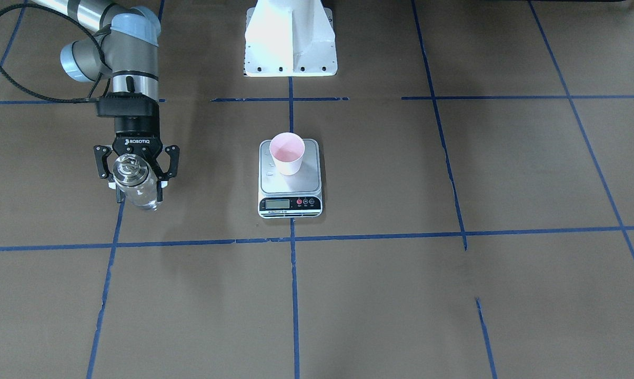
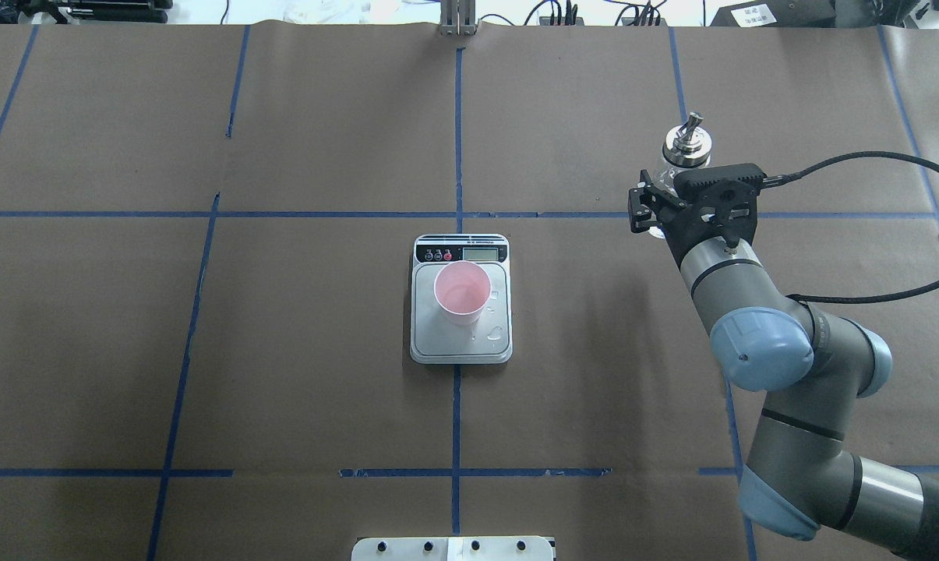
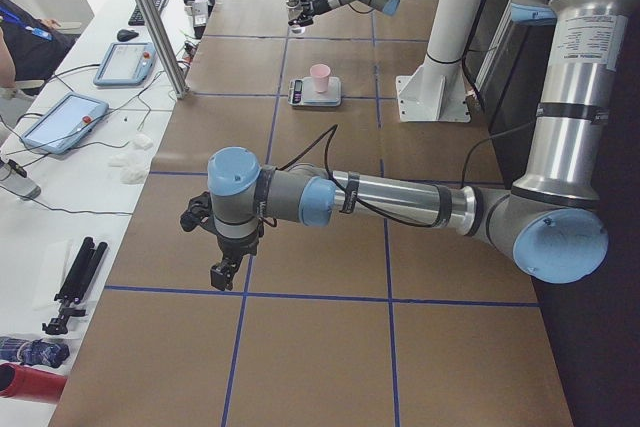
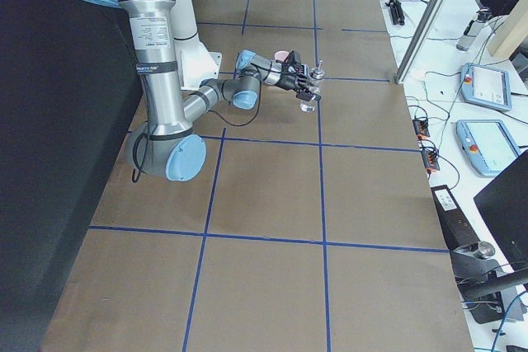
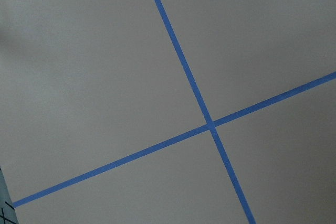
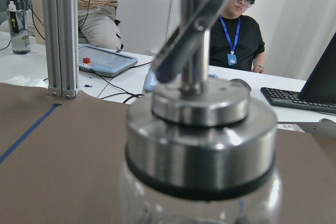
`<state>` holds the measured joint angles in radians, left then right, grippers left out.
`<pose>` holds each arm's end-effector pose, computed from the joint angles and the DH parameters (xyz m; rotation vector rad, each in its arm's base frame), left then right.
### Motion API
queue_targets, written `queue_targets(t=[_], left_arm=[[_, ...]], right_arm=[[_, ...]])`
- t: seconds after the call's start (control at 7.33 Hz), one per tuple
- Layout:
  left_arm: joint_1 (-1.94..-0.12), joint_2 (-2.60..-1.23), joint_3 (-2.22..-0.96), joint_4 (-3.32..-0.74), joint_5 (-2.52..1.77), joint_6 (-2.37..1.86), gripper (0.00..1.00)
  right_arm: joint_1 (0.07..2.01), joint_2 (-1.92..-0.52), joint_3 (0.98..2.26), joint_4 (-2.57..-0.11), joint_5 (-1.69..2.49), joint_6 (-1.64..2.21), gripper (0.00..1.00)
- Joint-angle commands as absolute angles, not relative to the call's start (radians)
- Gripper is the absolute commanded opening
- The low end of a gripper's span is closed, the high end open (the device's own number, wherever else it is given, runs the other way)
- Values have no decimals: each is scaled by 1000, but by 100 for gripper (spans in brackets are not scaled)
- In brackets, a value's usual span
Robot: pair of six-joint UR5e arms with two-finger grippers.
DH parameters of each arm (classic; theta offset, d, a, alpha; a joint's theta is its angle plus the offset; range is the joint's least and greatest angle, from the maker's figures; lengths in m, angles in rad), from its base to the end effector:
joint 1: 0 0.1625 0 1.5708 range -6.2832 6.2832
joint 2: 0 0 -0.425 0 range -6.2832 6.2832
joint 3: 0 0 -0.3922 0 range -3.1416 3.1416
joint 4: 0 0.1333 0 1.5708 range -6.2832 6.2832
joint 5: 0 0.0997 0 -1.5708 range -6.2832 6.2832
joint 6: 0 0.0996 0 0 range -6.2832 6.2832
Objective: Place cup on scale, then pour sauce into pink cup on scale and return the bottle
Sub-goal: 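Turn the bottle upright and carry it back with the right gripper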
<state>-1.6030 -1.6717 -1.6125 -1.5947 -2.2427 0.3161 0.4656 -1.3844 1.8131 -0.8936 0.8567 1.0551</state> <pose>-0.0887 -0.5397 0.5899 0.2752 0.6353 0.3285 -0.4000 -0.4232 0.3617 1.0594 -0.6300 0.3506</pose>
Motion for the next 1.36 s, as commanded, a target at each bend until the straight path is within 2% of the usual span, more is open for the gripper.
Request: queue_targets(t=[0.0,0.41,1.23], left_arm=[[-1603,-1672,-1614,-1594,-2243,316,100],[-1603,-1675,-1617,-1594,-2241,298,100],[-1601,-1675,-1617,-1594,-2227,296,100]], right_arm=[[472,-1455,1812,-891,900,1244,0],[471,-1514,1790,-857,855,1289,0],[376,-1540,1744,-764,689,1307,0]])
